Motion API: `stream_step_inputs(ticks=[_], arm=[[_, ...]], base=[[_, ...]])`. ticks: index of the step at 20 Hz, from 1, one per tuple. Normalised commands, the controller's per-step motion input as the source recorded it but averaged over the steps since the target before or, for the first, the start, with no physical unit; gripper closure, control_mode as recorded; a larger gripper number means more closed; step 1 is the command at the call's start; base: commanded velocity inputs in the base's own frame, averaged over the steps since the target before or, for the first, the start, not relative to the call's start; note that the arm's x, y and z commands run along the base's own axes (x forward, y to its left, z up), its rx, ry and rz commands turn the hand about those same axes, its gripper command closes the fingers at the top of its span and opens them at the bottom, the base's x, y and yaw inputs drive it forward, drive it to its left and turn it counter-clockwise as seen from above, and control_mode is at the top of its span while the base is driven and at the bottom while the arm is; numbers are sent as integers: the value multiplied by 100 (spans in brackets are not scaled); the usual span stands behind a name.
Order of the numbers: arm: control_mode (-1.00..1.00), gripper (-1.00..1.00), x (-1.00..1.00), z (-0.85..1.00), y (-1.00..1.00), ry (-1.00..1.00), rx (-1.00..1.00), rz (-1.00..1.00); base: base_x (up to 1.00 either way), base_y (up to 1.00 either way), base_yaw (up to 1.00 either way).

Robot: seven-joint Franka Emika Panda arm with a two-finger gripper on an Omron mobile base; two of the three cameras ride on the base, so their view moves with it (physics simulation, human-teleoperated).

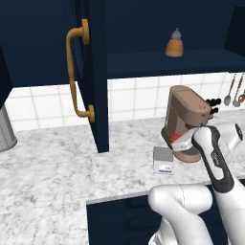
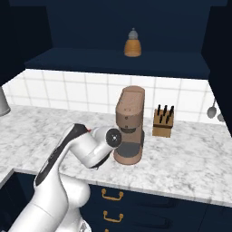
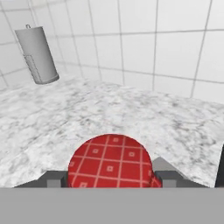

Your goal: Pick the jam and place it on the digital scale for weighing, and close the cabinet.

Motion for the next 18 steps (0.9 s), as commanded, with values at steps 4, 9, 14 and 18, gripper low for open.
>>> stream_step_inputs(ticks=[4, 9, 14, 18], arm=[[-100, 100, 36, -48, -2, 0, 0, 9], [-100, 100, 17, -22, -17, -4, 0, 3], [-100, 100, 14, -27, -4, 6, -2, 0], [-100, 100, 0, -24, 5, 16, -10, 0]], base=[[0, 0, 0], [0, 0, 0], [0, 0, 0], [0, 0, 0]])
